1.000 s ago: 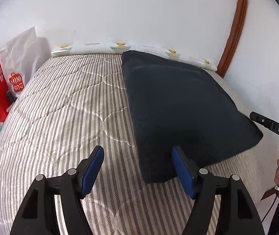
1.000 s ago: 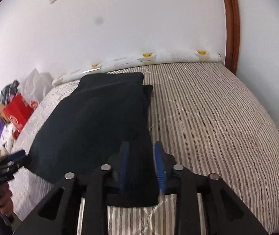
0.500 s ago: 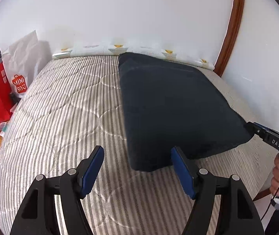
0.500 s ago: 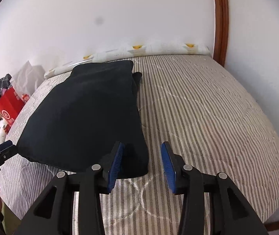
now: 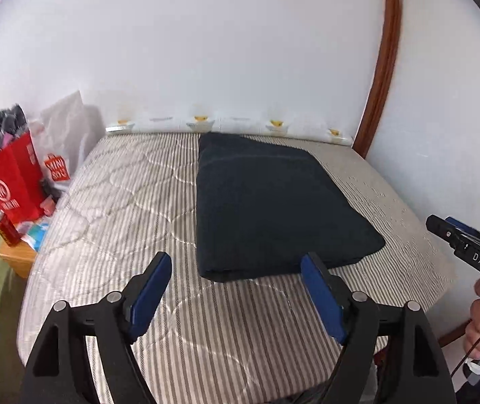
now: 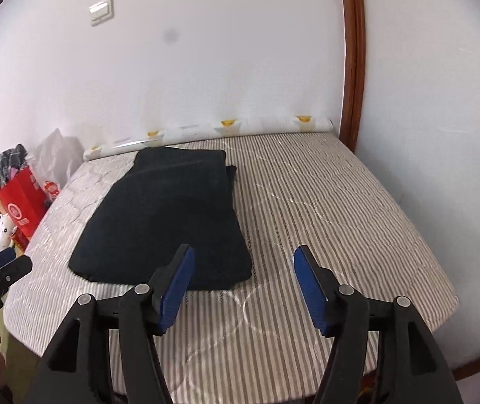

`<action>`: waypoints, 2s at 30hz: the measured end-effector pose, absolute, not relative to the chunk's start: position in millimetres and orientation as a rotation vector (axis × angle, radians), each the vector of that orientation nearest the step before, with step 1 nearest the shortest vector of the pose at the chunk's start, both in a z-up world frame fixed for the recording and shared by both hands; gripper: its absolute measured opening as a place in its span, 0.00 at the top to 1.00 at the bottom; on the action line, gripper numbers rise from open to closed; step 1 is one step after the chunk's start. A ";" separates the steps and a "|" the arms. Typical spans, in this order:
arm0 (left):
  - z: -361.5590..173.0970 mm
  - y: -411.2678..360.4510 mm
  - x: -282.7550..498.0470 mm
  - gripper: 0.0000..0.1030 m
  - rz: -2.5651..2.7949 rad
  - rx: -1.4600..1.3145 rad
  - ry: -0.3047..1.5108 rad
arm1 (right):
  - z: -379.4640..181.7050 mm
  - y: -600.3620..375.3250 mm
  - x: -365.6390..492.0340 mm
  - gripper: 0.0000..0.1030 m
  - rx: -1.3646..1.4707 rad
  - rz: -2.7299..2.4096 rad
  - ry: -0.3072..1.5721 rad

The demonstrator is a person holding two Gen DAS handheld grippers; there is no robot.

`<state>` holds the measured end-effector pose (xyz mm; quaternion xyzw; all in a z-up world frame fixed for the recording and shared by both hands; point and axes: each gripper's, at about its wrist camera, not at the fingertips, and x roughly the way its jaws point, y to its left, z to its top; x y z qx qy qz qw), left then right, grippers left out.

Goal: Fold small clothes

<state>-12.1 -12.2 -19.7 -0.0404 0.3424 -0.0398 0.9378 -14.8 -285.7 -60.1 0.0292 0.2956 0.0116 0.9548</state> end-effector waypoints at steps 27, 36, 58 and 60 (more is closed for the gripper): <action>0.4 -29.7 -58.7 0.13 -0.007 -0.045 0.660 | -49.5 -294.4 -87.2 0.00 0.019 -0.077 0.556; -0.3 -29.8 -60.8 0.13 -0.011 -0.047 0.661 | -49.6 -295.3 -90.4 0.00 0.028 -0.077 0.554; -3.6 -27.1 -62.0 0.13 -0.016 -0.060 0.670 | -50.0 -290.5 -91.9 0.00 0.031 -0.088 0.559; -4.4 -26.9 -62.1 0.13 -0.018 -0.060 0.672 | -49.7 -289.7 -91.8 0.00 0.030 -0.087 0.559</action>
